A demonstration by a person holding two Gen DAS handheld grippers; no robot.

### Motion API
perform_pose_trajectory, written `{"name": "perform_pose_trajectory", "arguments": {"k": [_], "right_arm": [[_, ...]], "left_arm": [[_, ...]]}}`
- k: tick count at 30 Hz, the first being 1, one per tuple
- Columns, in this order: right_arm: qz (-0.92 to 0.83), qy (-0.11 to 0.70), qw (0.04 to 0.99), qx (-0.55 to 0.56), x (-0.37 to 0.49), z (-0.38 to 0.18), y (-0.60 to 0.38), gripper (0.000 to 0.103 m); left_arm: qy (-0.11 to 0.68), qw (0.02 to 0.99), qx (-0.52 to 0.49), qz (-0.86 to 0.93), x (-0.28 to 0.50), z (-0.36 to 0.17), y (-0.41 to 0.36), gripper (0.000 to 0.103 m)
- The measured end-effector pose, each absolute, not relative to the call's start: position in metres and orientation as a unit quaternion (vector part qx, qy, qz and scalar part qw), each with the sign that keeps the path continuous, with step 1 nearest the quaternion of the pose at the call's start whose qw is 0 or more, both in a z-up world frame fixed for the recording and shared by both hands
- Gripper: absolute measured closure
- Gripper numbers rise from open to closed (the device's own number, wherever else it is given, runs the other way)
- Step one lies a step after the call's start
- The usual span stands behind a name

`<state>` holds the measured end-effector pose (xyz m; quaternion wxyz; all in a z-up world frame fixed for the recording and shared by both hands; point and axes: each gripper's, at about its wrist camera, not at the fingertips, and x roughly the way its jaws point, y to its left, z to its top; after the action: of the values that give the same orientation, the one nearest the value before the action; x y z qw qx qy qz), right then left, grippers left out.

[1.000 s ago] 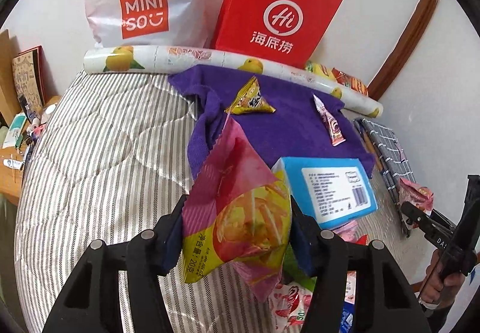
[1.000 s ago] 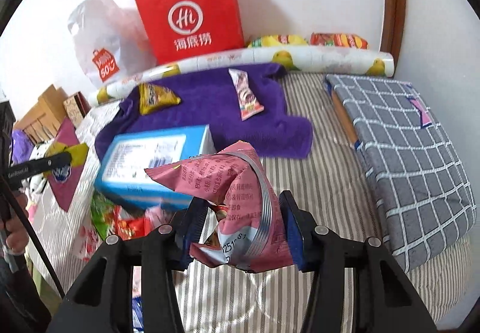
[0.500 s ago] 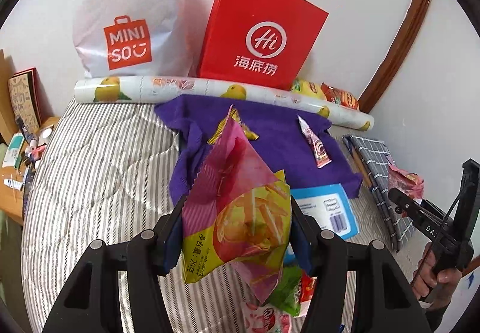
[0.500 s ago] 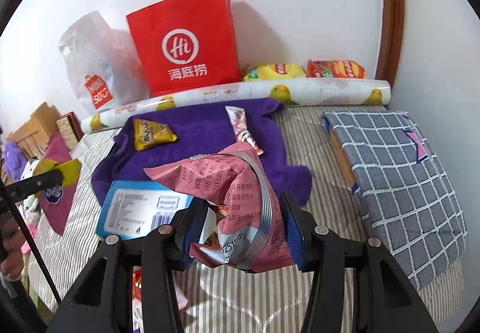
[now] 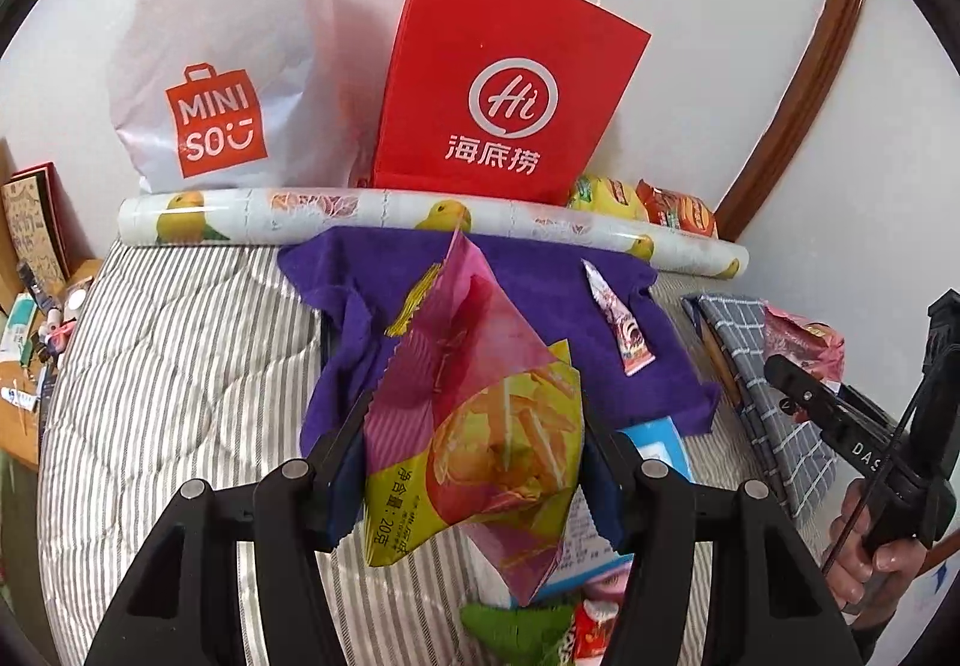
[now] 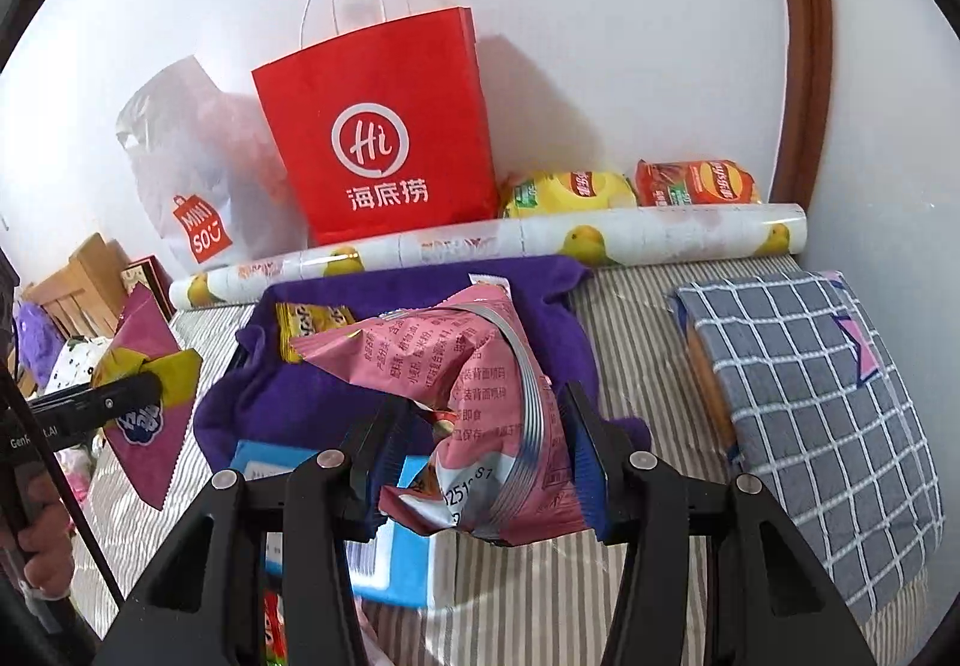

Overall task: Organize snacks
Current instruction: 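Carry both bags onto the purple towel and release them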

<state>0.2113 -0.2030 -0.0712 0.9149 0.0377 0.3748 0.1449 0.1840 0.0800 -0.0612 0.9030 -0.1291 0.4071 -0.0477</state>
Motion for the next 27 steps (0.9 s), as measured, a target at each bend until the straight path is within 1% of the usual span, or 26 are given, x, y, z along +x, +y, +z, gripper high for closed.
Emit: {"name": "perform_pose_trajectory", "arguments": {"k": [15,27], "right_arm": [[0.161,0.383,0.908,0.048,0.261,-0.079,-0.184,0.054],[0.17,0.398,0.9,0.058,0.293,-0.097,-0.178,0.054]], "left_arm": [[0.411,0.903,-0.117,-0.046,0.226,-0.058,0.074,0.045],[0.427,0.894,-0.125,-0.052,0.256,-0.08,0.07,0.045]]}}
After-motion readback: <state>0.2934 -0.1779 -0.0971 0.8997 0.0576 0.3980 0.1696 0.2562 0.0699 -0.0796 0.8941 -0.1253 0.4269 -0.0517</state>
